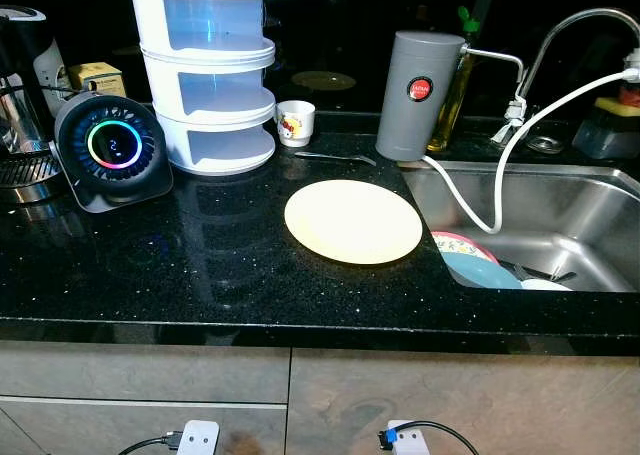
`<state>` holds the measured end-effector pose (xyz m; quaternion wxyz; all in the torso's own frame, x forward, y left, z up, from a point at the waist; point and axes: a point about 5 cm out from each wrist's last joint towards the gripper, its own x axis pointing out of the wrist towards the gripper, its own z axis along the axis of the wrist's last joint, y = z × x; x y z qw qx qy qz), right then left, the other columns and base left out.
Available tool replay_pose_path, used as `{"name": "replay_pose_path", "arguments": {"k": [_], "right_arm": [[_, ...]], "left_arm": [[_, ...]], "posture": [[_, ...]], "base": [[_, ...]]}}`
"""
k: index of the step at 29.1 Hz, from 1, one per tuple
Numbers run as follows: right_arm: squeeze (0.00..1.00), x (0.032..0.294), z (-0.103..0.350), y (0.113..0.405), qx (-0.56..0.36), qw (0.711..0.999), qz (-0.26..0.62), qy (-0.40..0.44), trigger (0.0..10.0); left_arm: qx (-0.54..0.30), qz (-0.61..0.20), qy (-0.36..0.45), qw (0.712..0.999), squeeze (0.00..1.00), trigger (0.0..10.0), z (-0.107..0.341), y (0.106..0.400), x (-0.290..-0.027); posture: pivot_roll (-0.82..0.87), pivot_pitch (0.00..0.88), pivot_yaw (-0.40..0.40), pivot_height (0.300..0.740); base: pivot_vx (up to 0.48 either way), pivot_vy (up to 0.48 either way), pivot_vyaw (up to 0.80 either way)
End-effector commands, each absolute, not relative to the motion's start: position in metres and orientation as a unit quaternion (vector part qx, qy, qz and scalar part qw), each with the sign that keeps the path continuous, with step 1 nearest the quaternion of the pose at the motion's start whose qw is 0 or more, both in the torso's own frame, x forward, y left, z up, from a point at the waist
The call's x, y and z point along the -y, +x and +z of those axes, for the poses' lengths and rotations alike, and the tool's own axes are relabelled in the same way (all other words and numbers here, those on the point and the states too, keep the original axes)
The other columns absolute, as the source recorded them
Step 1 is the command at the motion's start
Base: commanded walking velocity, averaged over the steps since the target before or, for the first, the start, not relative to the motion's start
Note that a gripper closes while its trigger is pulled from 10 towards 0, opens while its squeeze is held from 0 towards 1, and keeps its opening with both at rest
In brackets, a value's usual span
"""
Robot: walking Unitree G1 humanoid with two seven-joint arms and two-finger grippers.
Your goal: Kitchen organization
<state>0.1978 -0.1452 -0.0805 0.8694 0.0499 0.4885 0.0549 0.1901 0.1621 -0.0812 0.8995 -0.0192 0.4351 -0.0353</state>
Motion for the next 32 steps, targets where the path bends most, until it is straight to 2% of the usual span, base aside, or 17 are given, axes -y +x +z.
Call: {"name": "replay_pose_path", "arguments": {"k": [1, 25, 32], "right_arm": [[0.0, 0.145, -0.081, 0.197, -0.493, 0.867, 0.055, 0.049, 10.0], [0.0, 0.15, -0.085, 0.188, -0.5, 0.864, 0.052, 0.038, 10.0], [0.0, 0.147, -0.085, 0.189, -0.497, 0.865, 0.045, 0.047, 10.0]], "left_arm": [[-0.434, -0.029, -0.028, 0.9, 0.0, 10.0, -0.081, 0.191, -0.161], [-0.431, -0.033, -0.024, 0.901, 0.0, 10.0, -0.079, 0.194, -0.164], [-0.419, -0.032, -0.015, 0.907, 0.0, 10.0, -0.07, 0.21, -0.172]], "posture": [[0.06, 0.049, -0.031, 0.74], [0.05, 0.013, -0.013, 0.74], [0.05, 0.016, 0.017, 0.74]], "base": [[0.0, 0.0, 0.0], [0.0, 0.0, 0.0], [0.0, 0.0, 0.0]]}}
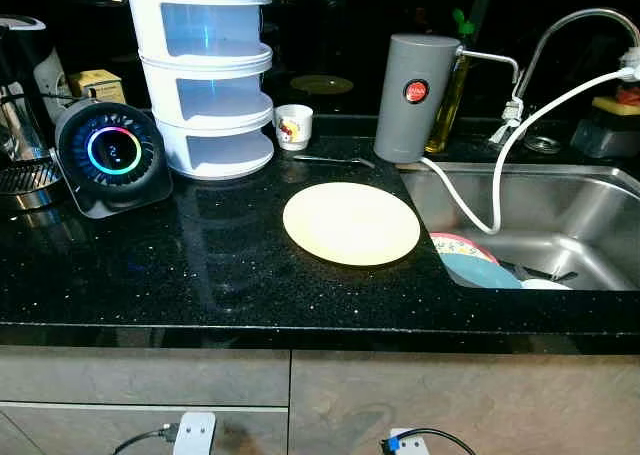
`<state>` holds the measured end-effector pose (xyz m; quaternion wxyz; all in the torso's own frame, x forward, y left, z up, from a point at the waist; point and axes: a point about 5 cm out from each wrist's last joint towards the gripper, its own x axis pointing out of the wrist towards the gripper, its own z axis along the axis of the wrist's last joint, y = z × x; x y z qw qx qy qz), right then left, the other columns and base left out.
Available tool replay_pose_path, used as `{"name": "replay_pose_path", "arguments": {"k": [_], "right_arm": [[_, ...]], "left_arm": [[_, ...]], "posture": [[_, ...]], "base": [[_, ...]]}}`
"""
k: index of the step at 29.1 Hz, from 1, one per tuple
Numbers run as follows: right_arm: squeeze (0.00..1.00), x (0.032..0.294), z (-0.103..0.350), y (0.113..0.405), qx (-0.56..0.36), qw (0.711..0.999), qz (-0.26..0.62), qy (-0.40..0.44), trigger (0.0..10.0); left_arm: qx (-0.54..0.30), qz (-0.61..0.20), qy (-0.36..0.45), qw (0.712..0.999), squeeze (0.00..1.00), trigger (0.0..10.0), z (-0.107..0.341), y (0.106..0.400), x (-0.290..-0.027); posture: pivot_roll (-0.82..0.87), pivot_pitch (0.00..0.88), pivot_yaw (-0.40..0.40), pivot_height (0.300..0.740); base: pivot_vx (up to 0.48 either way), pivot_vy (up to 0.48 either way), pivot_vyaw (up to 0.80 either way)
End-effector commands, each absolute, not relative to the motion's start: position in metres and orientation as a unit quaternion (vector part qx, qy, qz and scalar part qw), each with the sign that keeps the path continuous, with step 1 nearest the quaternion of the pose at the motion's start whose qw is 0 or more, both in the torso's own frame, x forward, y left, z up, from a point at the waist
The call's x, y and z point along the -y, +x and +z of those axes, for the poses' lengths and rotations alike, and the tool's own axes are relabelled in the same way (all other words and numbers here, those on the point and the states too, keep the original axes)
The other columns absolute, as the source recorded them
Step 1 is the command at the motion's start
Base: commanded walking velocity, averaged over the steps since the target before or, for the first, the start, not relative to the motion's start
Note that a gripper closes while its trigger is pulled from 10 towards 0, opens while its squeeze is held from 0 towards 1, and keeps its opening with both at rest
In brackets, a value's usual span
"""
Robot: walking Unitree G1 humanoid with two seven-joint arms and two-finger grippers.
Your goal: Kitchen organization
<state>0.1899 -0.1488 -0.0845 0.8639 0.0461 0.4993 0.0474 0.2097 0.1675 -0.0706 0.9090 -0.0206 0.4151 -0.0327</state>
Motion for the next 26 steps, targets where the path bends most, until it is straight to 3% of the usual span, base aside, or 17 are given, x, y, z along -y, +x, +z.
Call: {"name": "replay_pose_path", "arguments": {"k": [1, 11, 26], "right_arm": [[0.0, 0.147, -0.085, 0.189, -0.497, 0.865, 0.044, 0.049, 10.0], [0.0, 0.141, -0.088, 0.182, -0.5, 0.863, 0.036, 0.063, 10.0], [0.0, 0.149, -0.091, 0.176, -0.507, 0.86, 0.038, 0.047, 10.0]], "left_arm": [[-0.416, -0.033, -0.013, 0.909, 0.0, 10.0, -0.069, 0.213, -0.173], [-0.403, -0.044, 0.005, 0.914, 0.0, 10.0, -0.059, 0.227, -0.179], [-0.41, -0.042, -0.002, 0.911, 0.0, 10.0, -0.062, 0.222, -0.177]], "posture": [[0.05, 0.018, 0.021, 0.74], [0.03, 0.018, 0.066, 0.74], [0.02, 0.011, 0.054, 0.74]], "base": [[0.0, 0.0, 0.0], [0.0, 0.0, 0.0], [0.0, 0.0, 0.0]]}}
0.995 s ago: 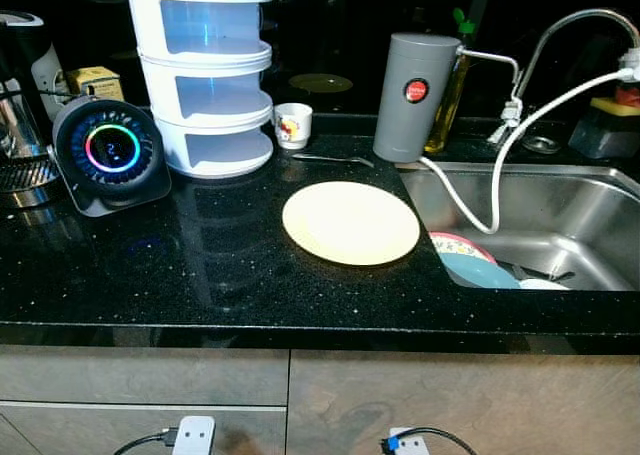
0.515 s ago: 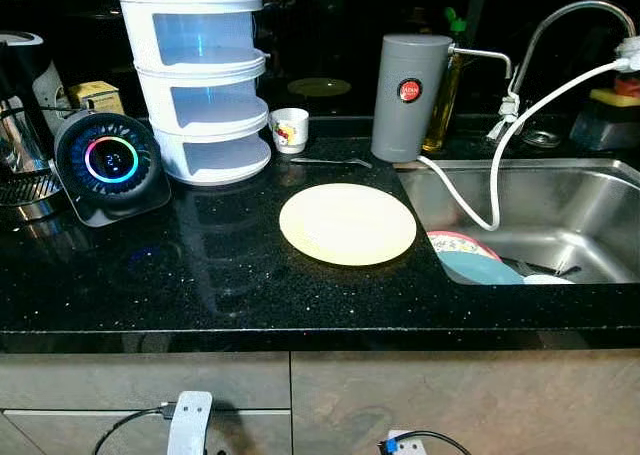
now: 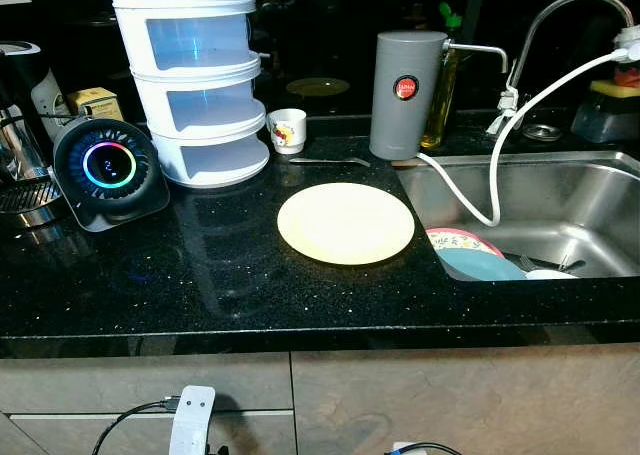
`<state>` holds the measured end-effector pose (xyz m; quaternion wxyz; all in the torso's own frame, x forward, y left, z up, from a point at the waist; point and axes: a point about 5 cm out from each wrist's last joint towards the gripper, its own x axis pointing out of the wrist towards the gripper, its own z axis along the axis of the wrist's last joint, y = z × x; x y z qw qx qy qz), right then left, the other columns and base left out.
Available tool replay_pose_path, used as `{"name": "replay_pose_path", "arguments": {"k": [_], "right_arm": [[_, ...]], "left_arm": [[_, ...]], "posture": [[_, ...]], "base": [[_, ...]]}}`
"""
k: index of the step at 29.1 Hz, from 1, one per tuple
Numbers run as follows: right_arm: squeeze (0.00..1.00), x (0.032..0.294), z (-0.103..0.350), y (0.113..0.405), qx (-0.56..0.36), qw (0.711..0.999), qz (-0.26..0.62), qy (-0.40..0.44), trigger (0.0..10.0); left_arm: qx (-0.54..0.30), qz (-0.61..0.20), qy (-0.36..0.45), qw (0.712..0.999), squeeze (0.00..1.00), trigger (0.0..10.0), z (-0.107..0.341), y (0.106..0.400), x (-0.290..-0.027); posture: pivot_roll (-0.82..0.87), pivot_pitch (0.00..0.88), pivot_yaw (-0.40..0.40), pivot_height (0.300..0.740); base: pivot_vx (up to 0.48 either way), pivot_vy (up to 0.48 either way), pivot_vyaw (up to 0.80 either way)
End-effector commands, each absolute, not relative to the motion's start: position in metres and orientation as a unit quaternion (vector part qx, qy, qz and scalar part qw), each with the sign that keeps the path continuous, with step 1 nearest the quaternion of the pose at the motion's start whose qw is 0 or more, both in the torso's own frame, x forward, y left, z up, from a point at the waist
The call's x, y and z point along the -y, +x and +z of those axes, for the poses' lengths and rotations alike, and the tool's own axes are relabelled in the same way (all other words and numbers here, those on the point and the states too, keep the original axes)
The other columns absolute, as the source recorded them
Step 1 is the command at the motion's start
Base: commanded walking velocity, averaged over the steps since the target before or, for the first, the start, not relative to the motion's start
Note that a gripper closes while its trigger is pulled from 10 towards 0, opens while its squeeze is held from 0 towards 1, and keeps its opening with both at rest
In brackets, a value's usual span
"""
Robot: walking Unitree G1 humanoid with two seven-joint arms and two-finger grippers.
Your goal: Kitchen organization
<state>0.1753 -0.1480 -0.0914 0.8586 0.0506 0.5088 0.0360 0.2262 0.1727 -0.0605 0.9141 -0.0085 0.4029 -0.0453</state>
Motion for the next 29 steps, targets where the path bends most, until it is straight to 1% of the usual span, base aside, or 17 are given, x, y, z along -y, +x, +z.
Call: {"name": "replay_pose_path", "arguments": {"k": [1, 4, 8, 9, 10, 11, 12, 14, 16, 18, 23, 24, 25, 27, 29], "right_arm": [[0.0, 0.151, -0.09, 0.178, -0.505, 0.861, 0.036, 0.044, 10.0], [0.0, 0.158, -0.087, 0.184, -0.497, 0.866, 0.026, 0.047, 10.0], [0.0, 0.164, -0.085, 0.187, -0.495, 0.867, 0.008, 0.054, 10.0], [0.0, 0.164, -0.085, 0.188, -0.494, 0.867, 0.007, 0.056, 10.0], [0.0, 0.164, -0.085, 0.188, -0.494, 0.867, 0.007, 0.056, 10.0], [0.0, 0.162, -0.085, 0.187, -0.497, 0.866, 0.017, 0.053, 10.0], [0.0, 0.158, -0.085, 0.187, -0.501, 0.864, 0.04, 0.039, 10.0], [0.0, 0.157, -0.085, 0.187, -0.502, 0.863, 0.048, 0.029, 10.0], [0.0, 0.156, -0.085, 0.188, -0.501, 0.863, 0.052, 0.022, 10.0], [0.0, 0.155, -0.085, 0.189, -0.5, 0.864, 0.045, 0.03, 10.0], [0.0, 0.156, -0.086, 0.187, -0.506, 0.86, 0.062, 0.013, 10.0], [0.0, 0.156, -0.087, 0.185, -0.508, 0.859, 0.062, 0.013, 10.0], [0.0, 0.156, -0.087, 0.185, -0.508, 0.859, 0.062, 0.013, 10.0], [0.0, 0.155, -0.089, 0.181, -0.513, 0.856, 0.062, 0.012, 10.0], [0.0, 0.155, -0.089, 0.18, -0.514, 0.856, 0.063, 0.012, 10.0]], "left_arm": [[-0.412, -0.046, -0.001, 0.91, 0.0, 10.0, -0.063, 0.221, -0.175], [-0.427, -0.063, 0.007, 0.902, 0.0, 10.0, -0.07, 0.211, -0.168], [-0.44, -0.087, 0.011, 0.894, 0.0, 10.0, -0.076, 0.201, -0.16], [-0.438, -0.08, 0.009, 0.895, 0.0, 10.0, -0.076, 0.2, -0.158], [-0.438, -0.08, 0.009, 0.895, 0.0, 10.0, -0.076, 0.2, -0.158], [-0.439, -0.076, 0.005, 0.895, 0.0, 10.0, -0.077, 0.199, -0.156], [-0.439, -0.062, -0.004, 0.897, 0.0, 10.0, -0.078, 0.198, -0.156], [-0.439, -0.054, -0.011, 0.897, 0.0, 10.0, -0.079, 0.196, -0.156], [-0.444, -0.047, -0.017, 0.895, 0.0, 10.0, -0.08, 0.194, -0.155], [-0.458, -0.059, -0.008, 0.887, 0.0, 10.0, -0.084, 0.187, -0.15], [-0.46, -0.039, -0.023, 0.887, 0.0, 10.0, -0.085, 0.186, -0.142], [-0.461, -0.039, -0.024, 0.886, 0.0, 10.0, -0.086, 0.186, -0.136], [-0.461, -0.039, -0.024, 0.886, 0.0, 10.0, -0.086, 0.186, -0.136], [-0.462, -0.036, -0.028, 0.886, 0.0, 10.0, -0.085, 0.186, -0.126], [-0.463, -0.036, -0.029, 0.885, 0.0, 10.0, -0.085, 0.186, -0.123]], "posture": [[0.02, 0.0, 0.054, 0.74], [0.02, 0.0, 0.067, 0.74], [0.02, 0.0, 0.043, 0.74], [0.03, 0.0, 0.023, 0.74], [0.03, 0.0, 0.023, 0.74], [0.04, 0.0, -0.004, 0.74], [0.04, 0.0, -0.009, 0.74], [0.03, 0.0, -0.001, 0.74], [0.03, 0.0, -0.008, 0.74], [0.03, 0.003, -0.024, 0.74], [0.04, 0.011, -0.046, 0.74], [0.04, 0.014, -0.052, 0.74], [0.04, 0.014, -0.052, 0.74], [0.04, 0.015, -0.046, 0.74], [0.04, 0.019, -0.044, 0.74]], "base": [[0.0, 0.0, 0.0], [0.0, 0.0, 0.0], [0.0, 0.0, 0.0], [0.0, 0.0, 0.0], [0.0, 0.0, 0.0], [0.0, 0.0, 0.0], [0.0, 0.0, 0.0], [0.0, 0.0, 0.0], [0.0, 0.0, 0.0], [0.0, 0.0, 0.0], [0.0, 0.0, 0.0], [0.0, 0.0, 0.0], [0.0, 0.0, 0.0], [0.0, 0.0, 0.0], [0.0, 0.0, 0.0]]}}
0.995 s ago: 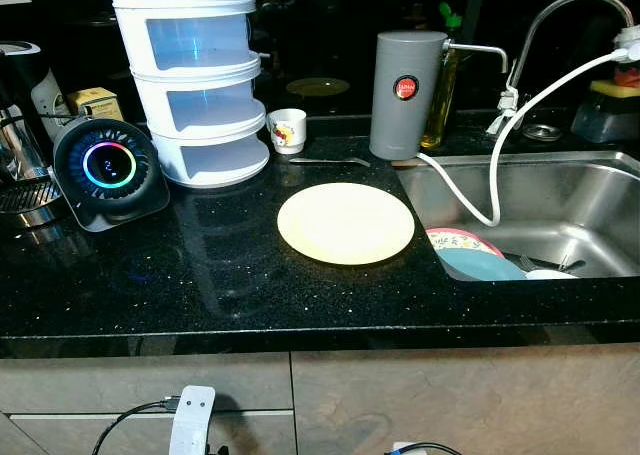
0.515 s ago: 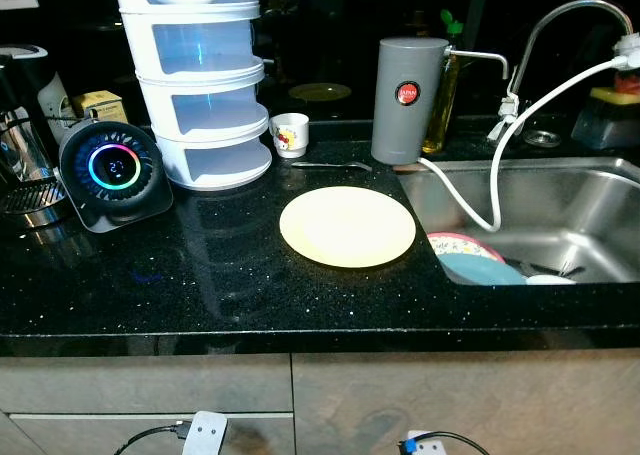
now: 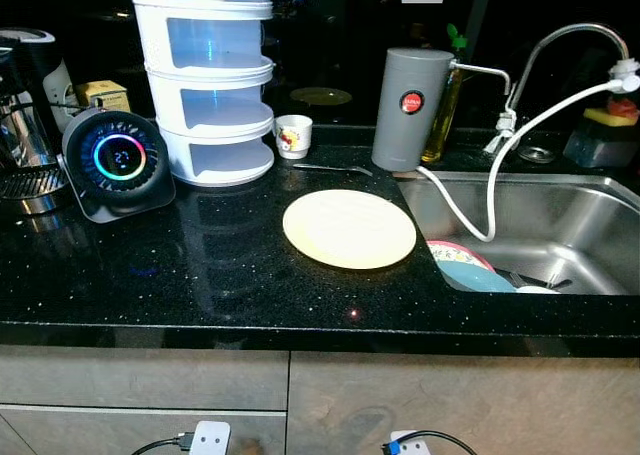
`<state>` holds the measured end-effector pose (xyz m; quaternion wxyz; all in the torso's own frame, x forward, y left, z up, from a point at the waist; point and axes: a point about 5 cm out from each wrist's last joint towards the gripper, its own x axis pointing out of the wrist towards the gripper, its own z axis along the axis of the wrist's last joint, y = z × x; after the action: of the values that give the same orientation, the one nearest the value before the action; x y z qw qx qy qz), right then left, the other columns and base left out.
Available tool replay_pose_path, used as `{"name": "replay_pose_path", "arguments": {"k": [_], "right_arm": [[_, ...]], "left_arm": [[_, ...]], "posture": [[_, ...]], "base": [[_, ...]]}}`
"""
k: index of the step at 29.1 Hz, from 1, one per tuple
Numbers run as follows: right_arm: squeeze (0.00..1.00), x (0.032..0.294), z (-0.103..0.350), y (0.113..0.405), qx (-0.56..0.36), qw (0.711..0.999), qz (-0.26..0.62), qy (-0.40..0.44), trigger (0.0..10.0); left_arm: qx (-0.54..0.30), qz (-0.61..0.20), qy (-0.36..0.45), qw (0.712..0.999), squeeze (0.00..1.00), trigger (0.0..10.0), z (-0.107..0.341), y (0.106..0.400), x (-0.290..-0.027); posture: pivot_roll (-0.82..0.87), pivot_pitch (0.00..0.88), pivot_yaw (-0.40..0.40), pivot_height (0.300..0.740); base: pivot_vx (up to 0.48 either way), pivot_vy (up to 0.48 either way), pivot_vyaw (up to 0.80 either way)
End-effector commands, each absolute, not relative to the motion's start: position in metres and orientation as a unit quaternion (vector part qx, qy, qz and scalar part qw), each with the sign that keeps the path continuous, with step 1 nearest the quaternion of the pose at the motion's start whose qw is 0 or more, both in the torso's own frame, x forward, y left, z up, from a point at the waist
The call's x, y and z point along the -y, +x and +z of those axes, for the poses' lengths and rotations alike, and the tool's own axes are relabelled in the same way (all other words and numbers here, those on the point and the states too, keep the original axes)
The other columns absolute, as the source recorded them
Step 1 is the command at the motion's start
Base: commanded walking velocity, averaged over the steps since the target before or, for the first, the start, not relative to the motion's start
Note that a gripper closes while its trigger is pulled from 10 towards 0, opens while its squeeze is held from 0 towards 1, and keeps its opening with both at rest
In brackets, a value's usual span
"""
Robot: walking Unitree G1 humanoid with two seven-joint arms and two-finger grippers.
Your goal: Kitchen organization
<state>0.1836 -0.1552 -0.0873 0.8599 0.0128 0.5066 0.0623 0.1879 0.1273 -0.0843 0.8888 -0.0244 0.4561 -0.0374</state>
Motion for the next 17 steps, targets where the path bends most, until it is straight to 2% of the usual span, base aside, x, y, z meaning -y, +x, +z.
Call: {"name": "replay_pose_path", "arguments": {"k": [1, 17], "right_arm": [[0.0, 0.155, -0.089, 0.179, -0.514, 0.855, 0.063, 0.012, 10.0], [0.0, 0.16, -0.091, 0.176, -0.515, 0.855, 0.052, 0.017, 10.0]], "left_arm": [[-0.464, -0.037, -0.029, 0.885, 0.0, 10.0, -0.085, 0.186, -0.121], [-0.46, -0.046, -0.019, 0.887, 0.0, 10.0, -0.085, 0.187, -0.133]], "posture": [[0.04, 0.019, -0.044, 0.74], [0.04, 0.021, -0.038, 0.74]], "base": [[0.0, 0.0, 0.0], [0.0, 0.0, 0.0]]}}
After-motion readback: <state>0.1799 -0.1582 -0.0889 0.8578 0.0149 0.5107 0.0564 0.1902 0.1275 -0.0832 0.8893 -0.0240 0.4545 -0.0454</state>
